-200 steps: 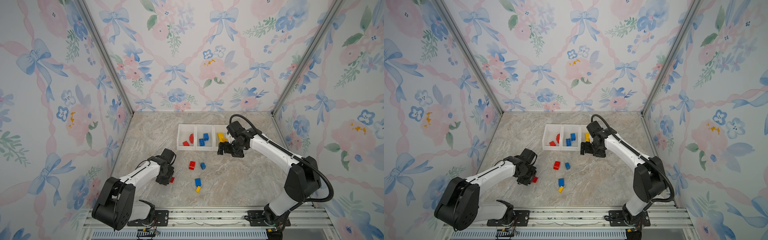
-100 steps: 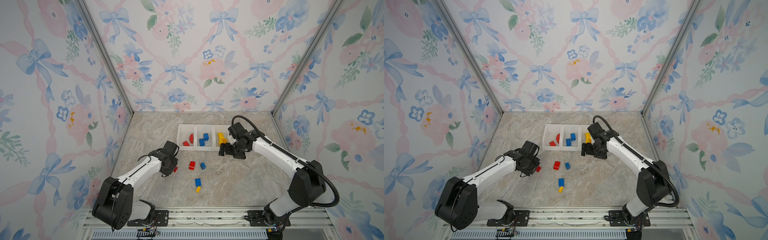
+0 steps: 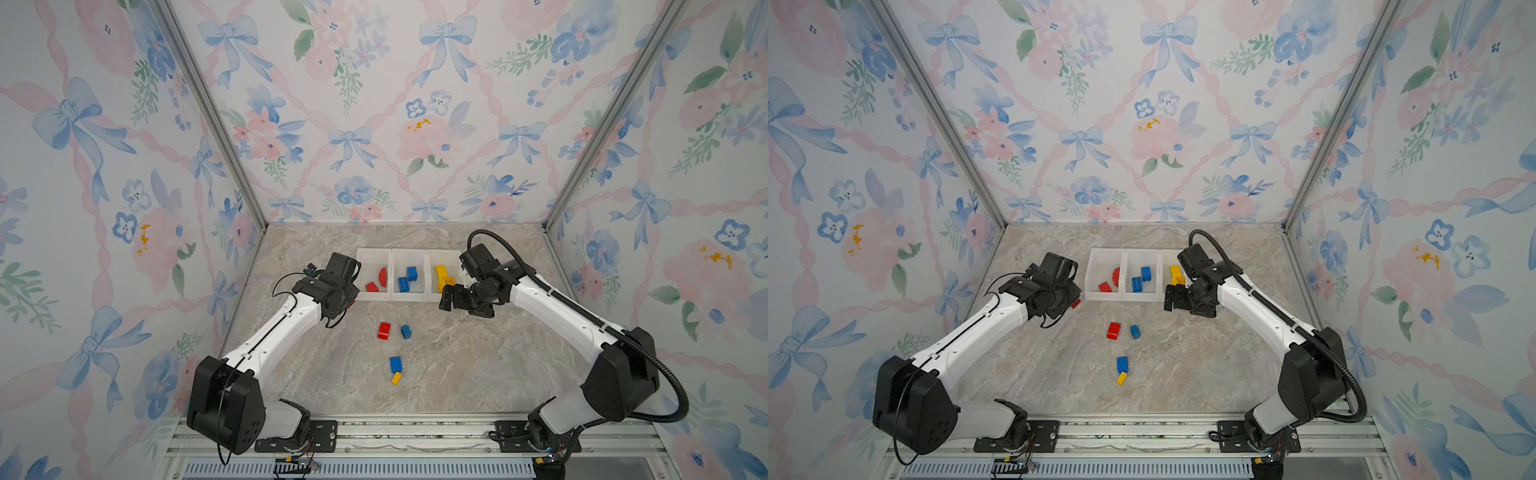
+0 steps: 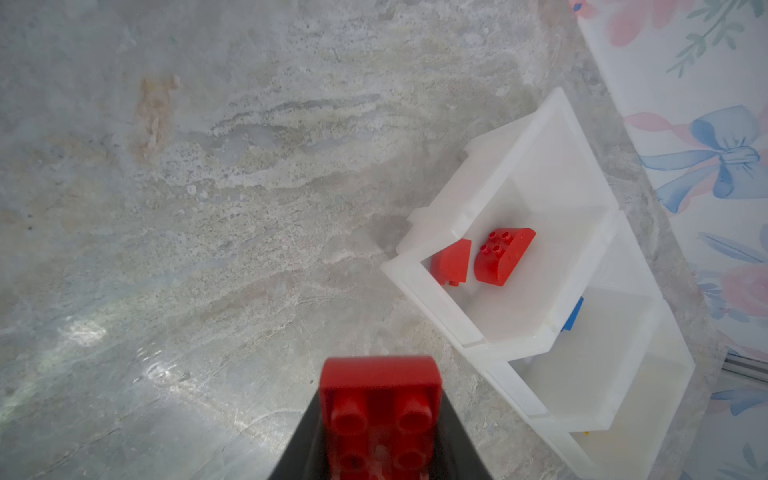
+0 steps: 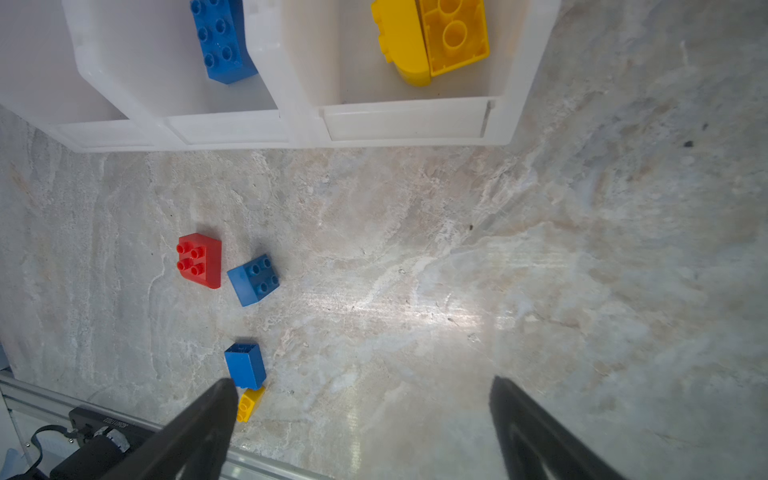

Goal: Sort the legos into containers by color
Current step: 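Lift the red brick and carry it over the red compartment with the left gripper, then open the left gripper to drop the red brick into the compartment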

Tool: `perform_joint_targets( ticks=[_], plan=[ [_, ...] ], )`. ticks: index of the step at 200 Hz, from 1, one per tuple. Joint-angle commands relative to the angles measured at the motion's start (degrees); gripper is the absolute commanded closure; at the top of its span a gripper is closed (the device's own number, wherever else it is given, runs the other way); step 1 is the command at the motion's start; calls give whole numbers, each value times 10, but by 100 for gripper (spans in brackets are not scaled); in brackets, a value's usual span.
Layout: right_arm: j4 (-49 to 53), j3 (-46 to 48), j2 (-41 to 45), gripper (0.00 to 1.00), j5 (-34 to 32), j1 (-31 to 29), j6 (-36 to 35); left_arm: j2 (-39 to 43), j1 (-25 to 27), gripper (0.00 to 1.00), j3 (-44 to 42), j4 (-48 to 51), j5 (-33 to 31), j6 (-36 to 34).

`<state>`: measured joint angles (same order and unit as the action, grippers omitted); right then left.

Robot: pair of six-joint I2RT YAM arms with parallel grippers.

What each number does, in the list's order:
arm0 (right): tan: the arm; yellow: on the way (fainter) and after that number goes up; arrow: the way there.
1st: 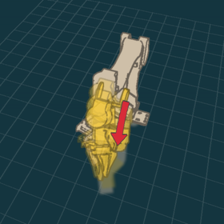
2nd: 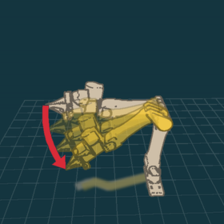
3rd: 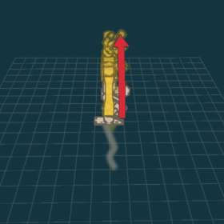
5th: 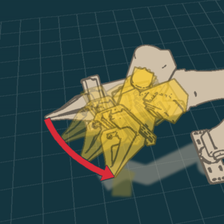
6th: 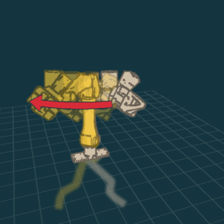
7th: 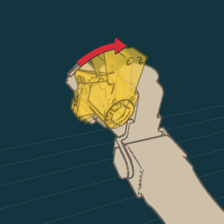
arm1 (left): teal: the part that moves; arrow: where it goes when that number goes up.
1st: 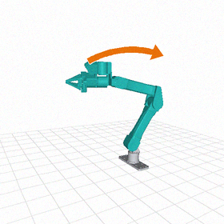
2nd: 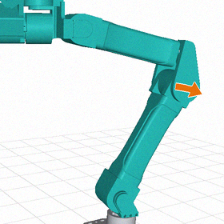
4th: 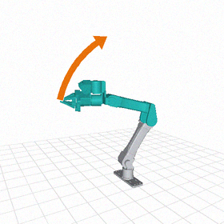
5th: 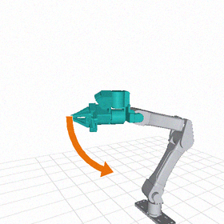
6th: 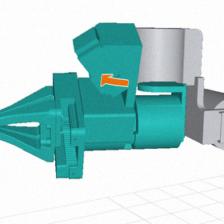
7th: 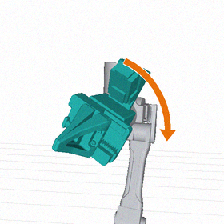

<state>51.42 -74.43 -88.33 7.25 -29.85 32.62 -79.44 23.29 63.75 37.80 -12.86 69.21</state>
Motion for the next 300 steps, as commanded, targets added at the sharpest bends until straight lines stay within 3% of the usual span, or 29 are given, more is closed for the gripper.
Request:
perform_joint_targets(
  ticks=[1, 122, 215, 243, 300],
  plan=[
    [7, 11, 20, 2, -8, -4, 5, -41, 4, 79, 53, 17, -27, -77],
    [7, 54, 72, 1, -7, 11, 11, -276, 43, 79, 301, 34, -48, -291],
    [12, 66, 92, 0, -12, 15, 17, -379, 46, 77, 355, 37, -89, -357],
    [11, 68, 91, 0, -13, 15, 20, -391, 46, 72, 352, 37, -90, -357],
    [5, 65, 79, 0, -12, 10, 23, -388, 46, 48, 352, 36, -86, -354]
  ],
)
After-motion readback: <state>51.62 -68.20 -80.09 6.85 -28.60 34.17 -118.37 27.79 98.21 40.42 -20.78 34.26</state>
